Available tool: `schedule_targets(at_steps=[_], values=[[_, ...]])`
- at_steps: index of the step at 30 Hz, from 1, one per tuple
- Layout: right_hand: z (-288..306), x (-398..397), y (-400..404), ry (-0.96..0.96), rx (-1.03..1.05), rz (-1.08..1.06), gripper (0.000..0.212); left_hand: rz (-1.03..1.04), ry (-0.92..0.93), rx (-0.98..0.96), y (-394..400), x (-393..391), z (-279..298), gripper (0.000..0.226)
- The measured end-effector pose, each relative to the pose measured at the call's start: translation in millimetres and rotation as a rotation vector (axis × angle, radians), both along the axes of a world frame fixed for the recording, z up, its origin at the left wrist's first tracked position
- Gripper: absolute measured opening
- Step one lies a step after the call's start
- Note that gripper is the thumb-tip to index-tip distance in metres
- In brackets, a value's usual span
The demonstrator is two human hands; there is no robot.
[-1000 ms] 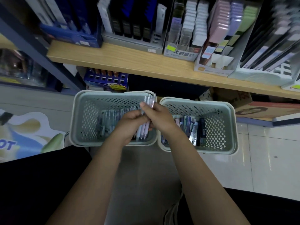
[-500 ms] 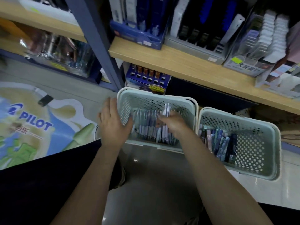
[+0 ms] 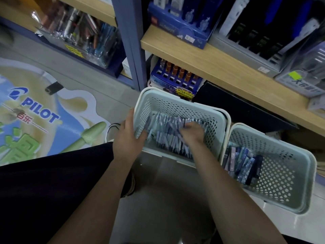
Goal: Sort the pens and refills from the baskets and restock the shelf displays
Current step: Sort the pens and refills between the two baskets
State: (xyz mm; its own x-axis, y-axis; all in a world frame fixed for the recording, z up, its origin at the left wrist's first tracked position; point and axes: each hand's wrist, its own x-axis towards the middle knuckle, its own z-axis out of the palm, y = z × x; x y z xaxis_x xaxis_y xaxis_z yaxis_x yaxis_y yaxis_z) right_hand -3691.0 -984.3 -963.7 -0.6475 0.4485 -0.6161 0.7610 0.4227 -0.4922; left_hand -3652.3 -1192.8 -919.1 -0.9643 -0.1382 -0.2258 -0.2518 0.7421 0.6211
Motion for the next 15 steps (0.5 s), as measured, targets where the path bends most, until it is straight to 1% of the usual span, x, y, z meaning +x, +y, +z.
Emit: schedule_targets(at_steps=[2, 4, 6, 7, 8, 11, 12, 14, 15], values=[[2.5, 0.7, -2.0, 0.047, 0.026, 0.001, 0.012, 0.01, 0.01, 0.008, 0.4, -0.5, -1.7, 0.079], [4.8, 1.0, -6.7, 0.155, 0.045, 0.049, 0.011, 0.02, 0.011, 0.023, -0.2, 0.1, -3.7, 0.077], [7.9, -1.5, -17.5, 0.229, -0.046, 0.094, 0.009, 0.027, 0.009, 0.053, -1.7, 1.5, -5.0, 0.075], [6.2, -4.1, -25.2, 0.225, -0.108, 0.142, 0.01, 0.038, 0.005, 0.077, -2.5, 2.2, -5.5, 0.073], [5.6, -7.3, -34.0, 0.193, -0.176, 0.21, 0.013, 0.054, 0.001, 0.099, -2.6, 2.9, -5.2, 0.071], [-3.2, -19.1, -58.4, -0.038, -0.367, 0.361, 0.029, 0.085, 0.004, 0.107, -1.3, 4.1, -4.6, 0.066], [-6.3, -22.1, -64.1, -0.103, -0.382, 0.402, 0.032, 0.09, 0.006, 0.105, -0.6, 4.0, -4.3, 0.066], [-11.9, -25.9, -72.9, -0.175, -0.303, 0.493, 0.035, 0.095, 0.01, 0.113, 0.2, 3.4, -4.9, 0.066], [-16.2, -27.2, -76.0, -0.189, -0.267, 0.495, 0.038, 0.1, 0.013, 0.12, 0.5, 3.2, -5.2, 0.066]])
